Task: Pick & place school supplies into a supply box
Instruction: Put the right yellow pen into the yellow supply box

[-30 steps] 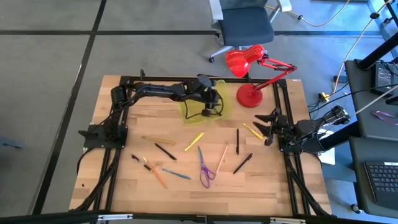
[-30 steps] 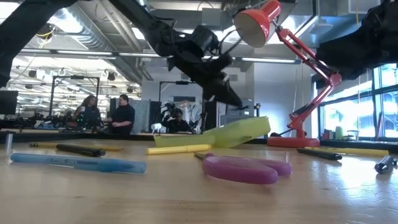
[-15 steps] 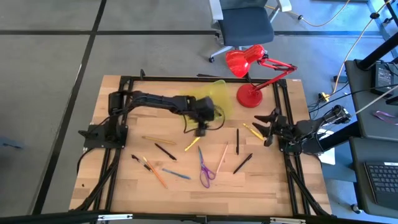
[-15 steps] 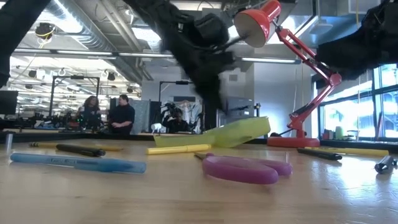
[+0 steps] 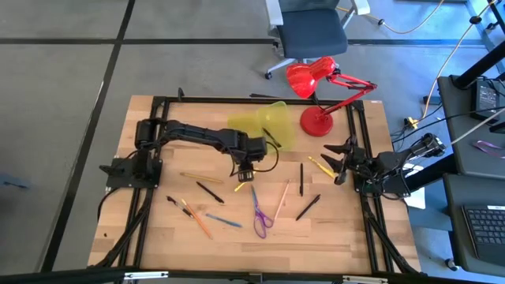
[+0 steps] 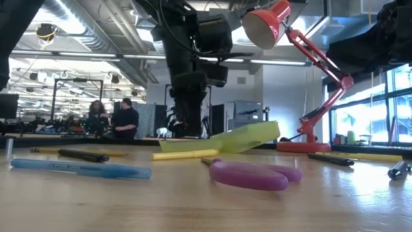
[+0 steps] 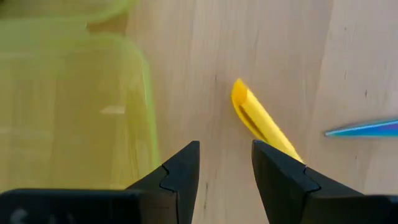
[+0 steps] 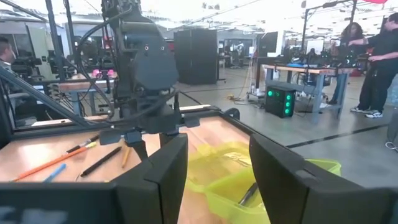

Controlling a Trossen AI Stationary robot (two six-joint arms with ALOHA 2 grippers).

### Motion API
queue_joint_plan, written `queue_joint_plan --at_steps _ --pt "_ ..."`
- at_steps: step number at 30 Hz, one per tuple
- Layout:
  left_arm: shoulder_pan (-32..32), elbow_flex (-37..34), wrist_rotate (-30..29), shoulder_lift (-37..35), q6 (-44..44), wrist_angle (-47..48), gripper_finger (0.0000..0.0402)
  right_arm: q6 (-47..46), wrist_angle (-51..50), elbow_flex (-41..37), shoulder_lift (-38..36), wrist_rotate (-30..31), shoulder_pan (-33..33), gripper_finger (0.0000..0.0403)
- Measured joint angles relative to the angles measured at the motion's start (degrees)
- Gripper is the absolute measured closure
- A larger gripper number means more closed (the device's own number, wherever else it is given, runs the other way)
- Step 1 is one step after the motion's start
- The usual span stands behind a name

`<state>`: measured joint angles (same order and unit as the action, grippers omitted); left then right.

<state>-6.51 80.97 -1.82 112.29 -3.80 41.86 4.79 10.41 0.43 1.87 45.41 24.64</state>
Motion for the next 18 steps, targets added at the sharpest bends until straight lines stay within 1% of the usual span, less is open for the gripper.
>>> queue_joint_plan --at_steps 3,7,8,12,18 --pt "-1.03 -1.67 0.75 0.40 -0.56 -0.36 0.0263 -0.08 -0.30 0.01 0.02 0.00 0.00 0.0226" --pt "-3.35 -5.50 6.75 0.46 -0.56 -3.65 0.0263 0.03 -0.43 0.00 0.00 0.02 0.00 0.0226" --pt "-3.94 -6.41 7.21 0.46 -0.56 -4.19 0.0263 0.02 -0.42 0.00 0.00 0.03 0.00 0.0226" --pt "-6.06 -8.38 6.79 0.35 -0.16 -5.37 0.0263 0.20 -0.39 0.00 0.00 0.04 0.00 0.0226" --pt "-7.54 -8.47 5.82 0.25 0.22 -4.15 0.0263 0.75 -0.39 0.00 0.00 0.07 0.00 0.0226"
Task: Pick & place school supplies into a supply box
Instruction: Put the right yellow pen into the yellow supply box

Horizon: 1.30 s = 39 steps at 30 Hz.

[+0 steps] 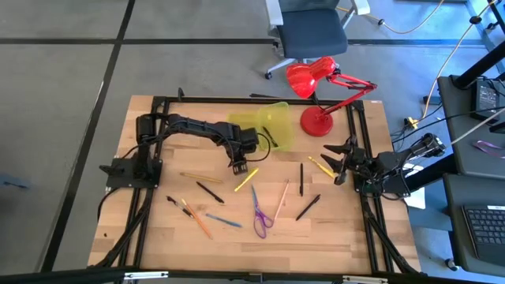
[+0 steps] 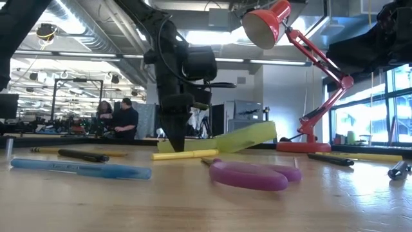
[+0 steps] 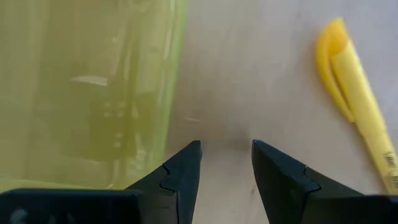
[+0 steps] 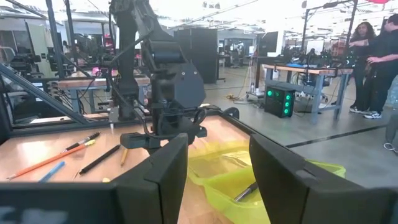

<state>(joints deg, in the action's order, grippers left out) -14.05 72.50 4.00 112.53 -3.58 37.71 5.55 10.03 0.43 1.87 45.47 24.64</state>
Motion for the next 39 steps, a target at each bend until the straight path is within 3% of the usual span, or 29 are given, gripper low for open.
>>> queue_joint_plan --at_steps 6,11,14,18,23,28,34,39 --pt "0.57 -0.11 -0.03 -0.47 1.44 0.79 0.0263 -0.95 -0.86 1.41 0.19 0.19 0.00 0.0226" --pt "1.22 -0.28 0.67 -5.13 4.36 2.01 0.0263 -7.50 -14.27 9.05 3.50 0.12 0.01 0.0226" --pt "0.86 -0.59 2.03 -8.40 7.48 -0.62 0.0263 -15.55 -23.68 14.08 8.05 0.10 0.00 0.0226" --pt "-1.09 -6.89 8.84 -14.45 9.81 -13.71 0.0263 -32.34 -39.30 21.41 16.57 -1.57 -0.15 0.0226" --pt "-3.52 -20.62 11.10 -22.17 7.96 -33.14 0.0263 -51.79 -56.59 29.19 29.26 -10.17 -2.15 0.0226" --pt "-4.65 -31.16 11.03 -28.30 5.75 -49.76 0.0263 -65.50 -64.77 33.01 39.81 -21.78 -6.03 0.0226" --pt "-3.93 -36.15 11.17 -32.98 5.14 -59.93 0.0263 -66.23 -65.29 32.58 47.57 -32.42 -11.54 0.0226" --pt "-3.95 -36.35 11.07 -35.09 6.59 -60.65 0.0263 -62.40 -65.27 32.20 50.30 -35.07 -16.53 0.0226"
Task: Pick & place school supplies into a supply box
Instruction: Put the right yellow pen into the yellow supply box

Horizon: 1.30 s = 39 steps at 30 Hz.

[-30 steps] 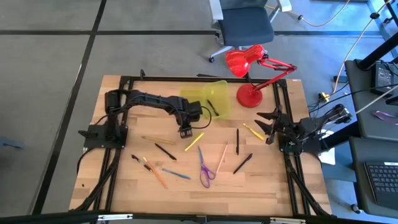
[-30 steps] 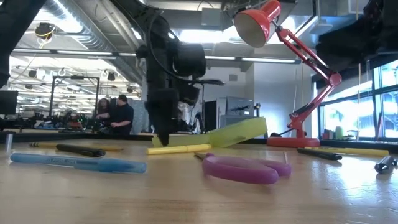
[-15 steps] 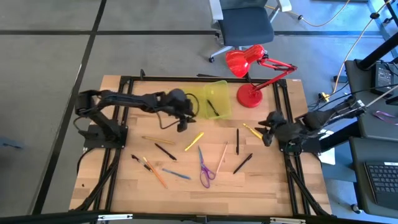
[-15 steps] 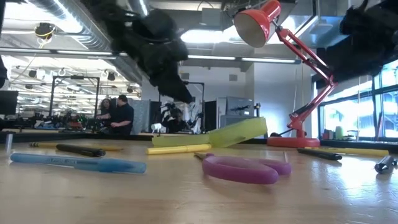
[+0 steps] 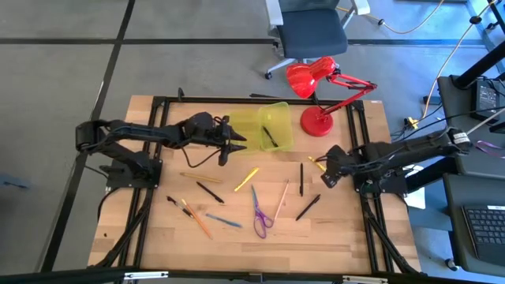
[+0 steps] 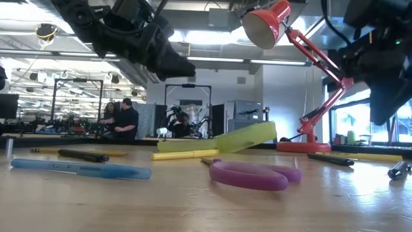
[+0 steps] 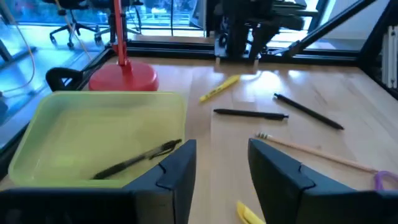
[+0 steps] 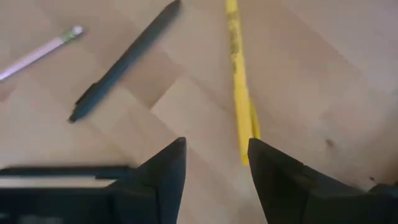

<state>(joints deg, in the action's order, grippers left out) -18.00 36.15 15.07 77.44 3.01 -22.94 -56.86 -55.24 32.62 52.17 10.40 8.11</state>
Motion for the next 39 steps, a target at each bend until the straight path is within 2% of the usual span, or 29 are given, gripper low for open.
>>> queue_joint_plan --at_steps 7,12,25,39 --pt "-0.11 -0.01 0.01 -0.25 -0.69 -3.34 0.0263 9.23 0.49 -0.02 3.35 -1.31 -6.92 0.0226" --pt "-0.11 0.01 0.02 -0.25 -2.25 -6.65 0.0263 12.95 2.54 -0.02 6.82 -4.98 -10.35 0.0226" --pt "-0.11 0.01 0.02 -0.25 -2.24 -7.21 0.0263 20.32 6.25 -0.07 17.72 -9.26 -15.60 0.0226" --pt "-0.11 -0.01 0.00 -0.25 -2.25 -6.61 0.0263 26.05 8.47 -0.06 25.43 -12.78 -19.83 0.0236"
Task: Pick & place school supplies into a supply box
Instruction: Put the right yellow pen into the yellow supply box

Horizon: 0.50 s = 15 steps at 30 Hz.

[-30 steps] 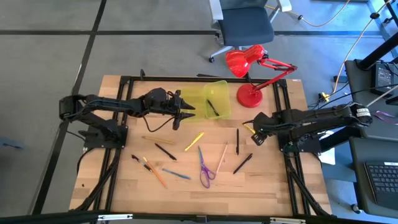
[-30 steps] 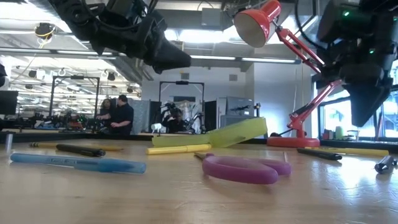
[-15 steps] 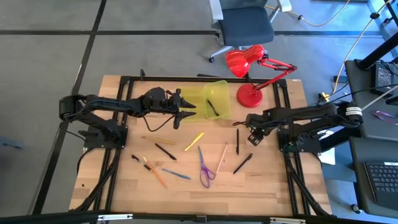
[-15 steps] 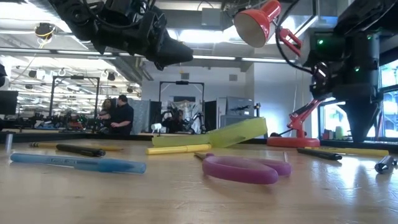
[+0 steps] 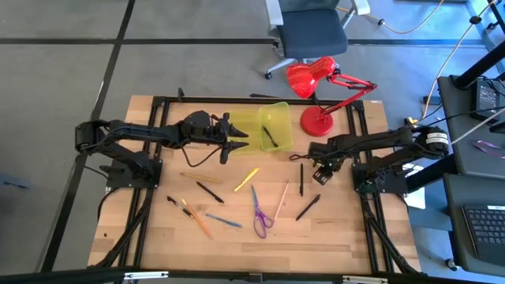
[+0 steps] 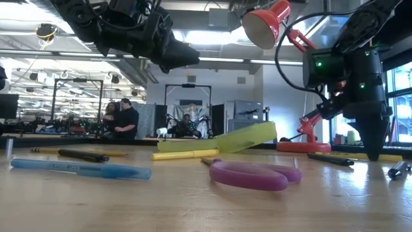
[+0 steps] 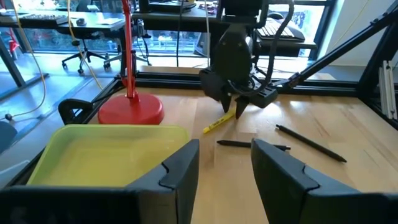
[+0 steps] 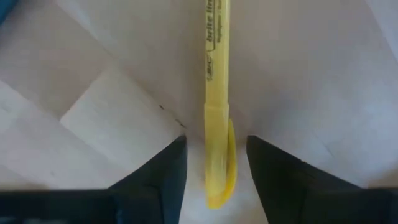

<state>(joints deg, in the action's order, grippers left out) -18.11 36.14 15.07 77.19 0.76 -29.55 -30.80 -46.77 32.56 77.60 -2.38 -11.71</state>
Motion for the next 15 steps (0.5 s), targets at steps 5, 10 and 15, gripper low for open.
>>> queue_joint_plan --at_steps 5,10,15 --pt "0.00 0.00 0.00 0.00 0.02 1.30 0.0263 2.09 0.44 0.17 1.07 -1.65 -0.98 0.0278" --pt "0.00 0.00 -0.02 0.02 0.02 1.36 0.0263 3.53 0.64 0.13 1.13 -1.42 -0.96 0.0324" --pt "0.00 0.00 -0.04 0.02 0.04 1.34 0.0263 4.28 0.50 0.13 1.16 -0.49 -0.93 0.0341"
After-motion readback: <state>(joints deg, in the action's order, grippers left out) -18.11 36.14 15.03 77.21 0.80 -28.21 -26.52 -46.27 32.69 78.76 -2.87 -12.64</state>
